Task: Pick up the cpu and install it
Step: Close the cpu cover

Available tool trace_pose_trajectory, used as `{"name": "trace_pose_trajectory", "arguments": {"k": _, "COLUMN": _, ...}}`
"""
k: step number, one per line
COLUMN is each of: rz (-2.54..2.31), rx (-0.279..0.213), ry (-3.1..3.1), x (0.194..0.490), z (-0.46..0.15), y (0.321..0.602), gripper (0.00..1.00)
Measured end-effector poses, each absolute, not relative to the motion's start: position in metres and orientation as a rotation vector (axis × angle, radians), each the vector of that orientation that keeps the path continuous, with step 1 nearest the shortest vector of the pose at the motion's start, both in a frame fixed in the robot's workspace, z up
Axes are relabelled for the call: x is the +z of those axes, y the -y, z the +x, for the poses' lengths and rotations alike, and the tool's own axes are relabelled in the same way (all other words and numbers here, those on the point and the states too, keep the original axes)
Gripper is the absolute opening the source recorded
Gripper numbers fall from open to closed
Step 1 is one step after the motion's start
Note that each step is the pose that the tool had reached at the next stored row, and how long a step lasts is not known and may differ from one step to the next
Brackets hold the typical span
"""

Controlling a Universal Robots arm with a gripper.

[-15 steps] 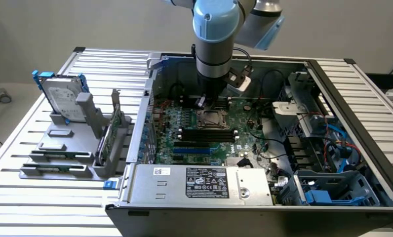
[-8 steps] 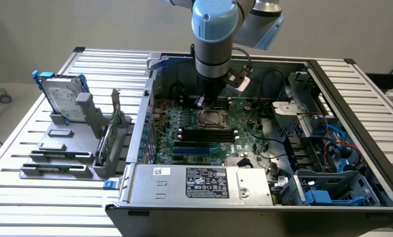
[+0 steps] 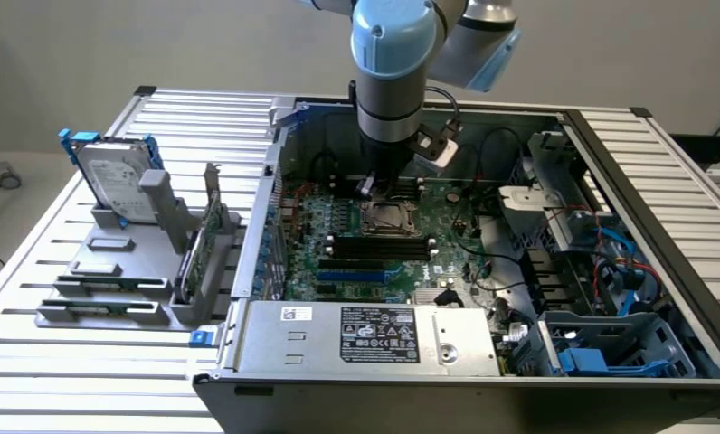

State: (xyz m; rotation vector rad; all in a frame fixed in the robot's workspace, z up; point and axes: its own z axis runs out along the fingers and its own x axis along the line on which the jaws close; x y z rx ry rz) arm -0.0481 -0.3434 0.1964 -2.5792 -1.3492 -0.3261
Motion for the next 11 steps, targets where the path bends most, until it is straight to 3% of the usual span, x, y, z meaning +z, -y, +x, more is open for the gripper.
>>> {"name": "trace_pose_trajectory", "arguments": {"k": 11, "rz": -2.572, "rx": -0.325, "ry": 1.358, "x": 0.1947, "z": -0.0472, "y": 0.3432, "gripper": 0.11}}
